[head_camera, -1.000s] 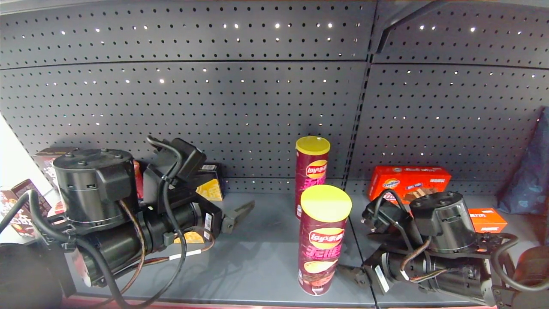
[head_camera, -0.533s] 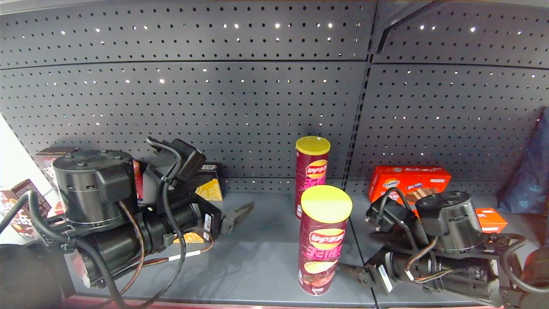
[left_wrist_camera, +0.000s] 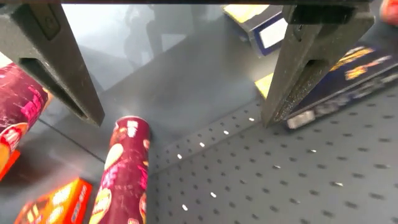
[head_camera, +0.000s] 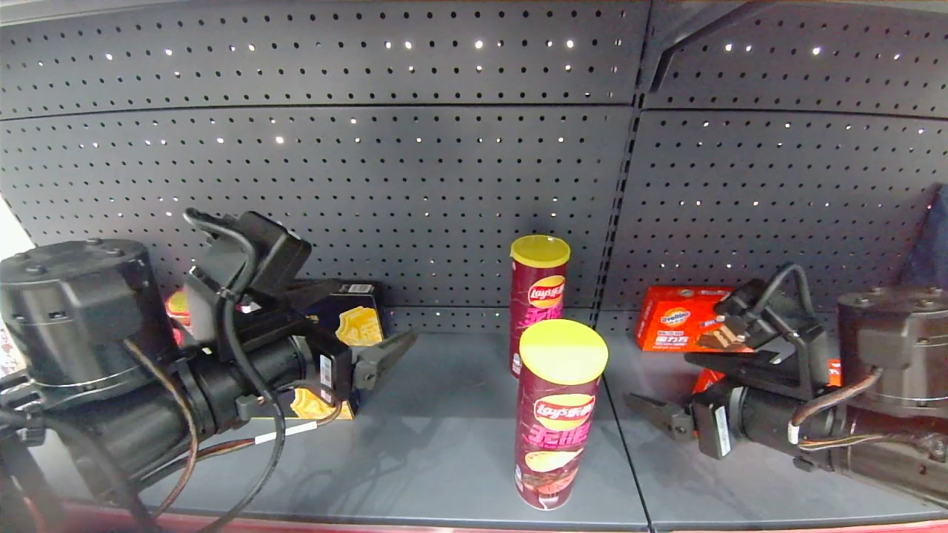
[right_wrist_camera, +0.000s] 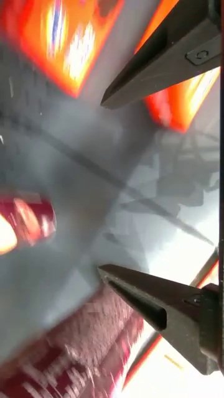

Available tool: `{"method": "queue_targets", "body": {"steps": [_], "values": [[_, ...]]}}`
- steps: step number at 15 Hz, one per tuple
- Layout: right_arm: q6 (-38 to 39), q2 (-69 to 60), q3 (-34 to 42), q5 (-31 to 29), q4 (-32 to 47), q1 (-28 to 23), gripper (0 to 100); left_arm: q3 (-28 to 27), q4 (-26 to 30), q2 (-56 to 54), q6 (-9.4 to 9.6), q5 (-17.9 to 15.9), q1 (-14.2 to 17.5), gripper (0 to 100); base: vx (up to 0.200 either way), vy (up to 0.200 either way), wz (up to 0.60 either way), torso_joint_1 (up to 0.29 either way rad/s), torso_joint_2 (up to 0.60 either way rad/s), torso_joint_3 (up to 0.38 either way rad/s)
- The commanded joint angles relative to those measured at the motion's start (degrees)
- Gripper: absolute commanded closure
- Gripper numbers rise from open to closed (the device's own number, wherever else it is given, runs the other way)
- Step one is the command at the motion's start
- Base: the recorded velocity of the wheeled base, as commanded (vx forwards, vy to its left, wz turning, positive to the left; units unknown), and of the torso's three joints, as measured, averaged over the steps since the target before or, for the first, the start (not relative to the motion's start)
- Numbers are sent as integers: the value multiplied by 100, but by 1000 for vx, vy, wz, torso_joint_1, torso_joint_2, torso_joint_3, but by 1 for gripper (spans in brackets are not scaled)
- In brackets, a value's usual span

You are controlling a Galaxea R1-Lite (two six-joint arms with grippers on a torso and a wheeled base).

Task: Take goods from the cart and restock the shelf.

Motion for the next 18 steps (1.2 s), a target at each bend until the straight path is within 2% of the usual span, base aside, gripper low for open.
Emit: {"method": "queue_targets", "body": {"steps": [1,4,8,9,10,11,12,13,14,16,18], "values": [[2,-802,317,-54,6,-393,0,394,-1,-740,1,7,143,0,0,0,0,0,0,0],[-6,-1444,704,-54,24,-788,0,1053,43,-1663,-7,-10,636,0,0,0,0,0,0,0],[-6,-2410,1178,-54,41,-1729,0,1976,324,-3280,-7,-10,1629,0,0,0,0,0,0,0],[-6,-2577,1275,-63,59,-1852,0,2047,403,-3527,-16,25,1734,0,0,0,0,0,0,0],[-6,-2947,1486,-221,77,-2150,0,2178,650,-4036,-25,165,1972,0,0,0,0,0,0,0],[-6,-2947,1486,-221,77,-2150,0,2178,650,-4036,-25,165,1972,0,0,0,0,0,0,0],[-6,-3799,1978,-599,305,-2432,0,2389,1511,-5056,-7,552,1980,0,0,0,0,0,0,0],[-15,-4089,2136,-775,455,-2440,0,2398,1889,-5390,-7,605,1989,0,0,0,0,0,0,0],[-15,-4687,2356,-1135,947,-2476,0,2372,2724,-6102,1,614,1998,0,0,0,0,0,0,0],[-6,-5434,2427,-1197,1553,-2704,0,2372,3471,-6884,10,622,2042,0,0,0,0,0,0,0],[-6,-6119,2681,-1109,1887,-2520,0,2363,3998,-7499,1,605,2042,0,0,0,0,0,0,0]]}}
